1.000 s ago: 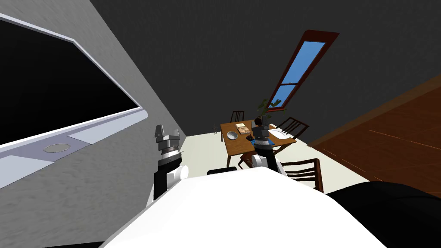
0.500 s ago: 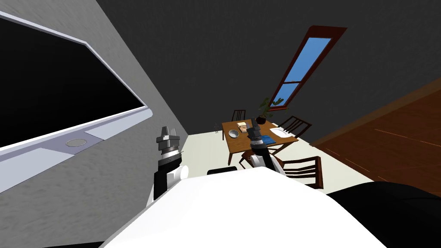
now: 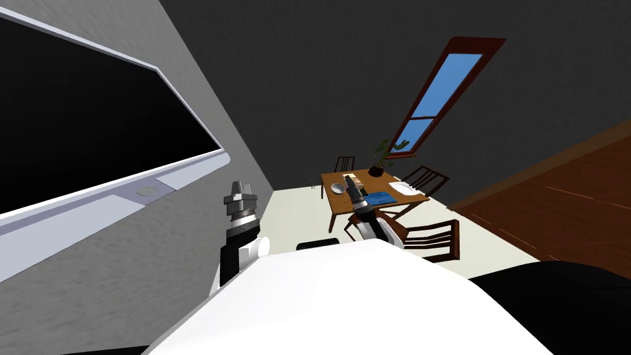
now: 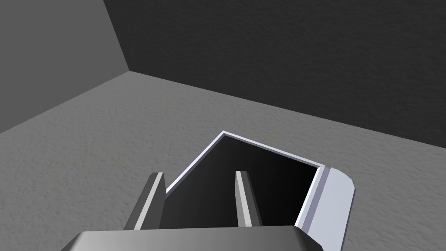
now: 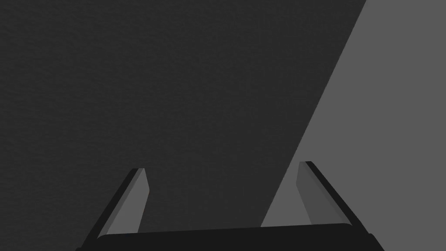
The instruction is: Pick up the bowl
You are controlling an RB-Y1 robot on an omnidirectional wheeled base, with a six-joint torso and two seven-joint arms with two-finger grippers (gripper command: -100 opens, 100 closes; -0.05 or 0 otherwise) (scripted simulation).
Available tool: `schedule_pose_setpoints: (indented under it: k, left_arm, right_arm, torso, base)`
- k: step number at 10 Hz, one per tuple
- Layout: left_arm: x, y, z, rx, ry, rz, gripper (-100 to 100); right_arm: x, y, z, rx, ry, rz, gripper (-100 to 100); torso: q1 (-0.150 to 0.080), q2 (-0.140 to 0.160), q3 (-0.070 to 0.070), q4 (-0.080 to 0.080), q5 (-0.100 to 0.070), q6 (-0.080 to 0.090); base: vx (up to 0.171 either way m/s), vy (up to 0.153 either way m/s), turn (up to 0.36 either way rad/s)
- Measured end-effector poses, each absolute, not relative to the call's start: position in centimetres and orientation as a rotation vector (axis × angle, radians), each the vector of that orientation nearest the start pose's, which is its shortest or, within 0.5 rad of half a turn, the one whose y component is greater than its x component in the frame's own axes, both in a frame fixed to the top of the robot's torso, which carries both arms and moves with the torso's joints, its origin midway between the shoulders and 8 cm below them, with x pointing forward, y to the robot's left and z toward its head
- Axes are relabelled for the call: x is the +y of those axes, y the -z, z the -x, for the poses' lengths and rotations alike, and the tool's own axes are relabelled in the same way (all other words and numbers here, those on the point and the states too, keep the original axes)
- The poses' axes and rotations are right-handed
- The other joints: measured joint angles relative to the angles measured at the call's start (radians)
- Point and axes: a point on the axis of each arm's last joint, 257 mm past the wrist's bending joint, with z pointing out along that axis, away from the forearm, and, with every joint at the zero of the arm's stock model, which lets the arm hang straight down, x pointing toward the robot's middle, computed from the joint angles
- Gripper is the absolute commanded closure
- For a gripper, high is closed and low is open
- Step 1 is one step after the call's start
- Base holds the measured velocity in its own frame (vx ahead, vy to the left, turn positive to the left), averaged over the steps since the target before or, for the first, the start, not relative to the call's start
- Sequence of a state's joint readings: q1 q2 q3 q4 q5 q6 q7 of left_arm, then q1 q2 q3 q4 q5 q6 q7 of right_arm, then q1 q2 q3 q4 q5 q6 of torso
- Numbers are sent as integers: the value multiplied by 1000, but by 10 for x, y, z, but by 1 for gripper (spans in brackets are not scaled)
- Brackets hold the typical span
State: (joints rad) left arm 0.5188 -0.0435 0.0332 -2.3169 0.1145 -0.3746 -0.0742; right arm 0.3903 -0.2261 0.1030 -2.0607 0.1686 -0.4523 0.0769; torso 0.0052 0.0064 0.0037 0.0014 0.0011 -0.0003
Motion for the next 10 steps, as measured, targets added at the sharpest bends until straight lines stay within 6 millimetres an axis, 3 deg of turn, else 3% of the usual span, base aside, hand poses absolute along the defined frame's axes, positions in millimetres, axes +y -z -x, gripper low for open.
schedule_pose_setpoints:
  k: [1,3,10]
  left_arm:
    - [311,-10,-350,599,1246,809,0]
    - [311,-10,-350,599,1246,809,0]
    - [311,-10,-350,599,1246,809,0]
  right_arm:
    - [-195,78,-401,1100,-1164,-416,-100]
    - [-184,98,-408,1171,-1124,-360,-100]
    - [-159,199,-415,1463,-940,-102,-100]
  torso:
    - [2,1,1,0,1,0]
    - [0,0,0,0,0,0]
    - [-2,-2,-1,0,0,1]
  base:
    - [-96,85,17]
    - [-73,71,59]
    - [-60,79,102]
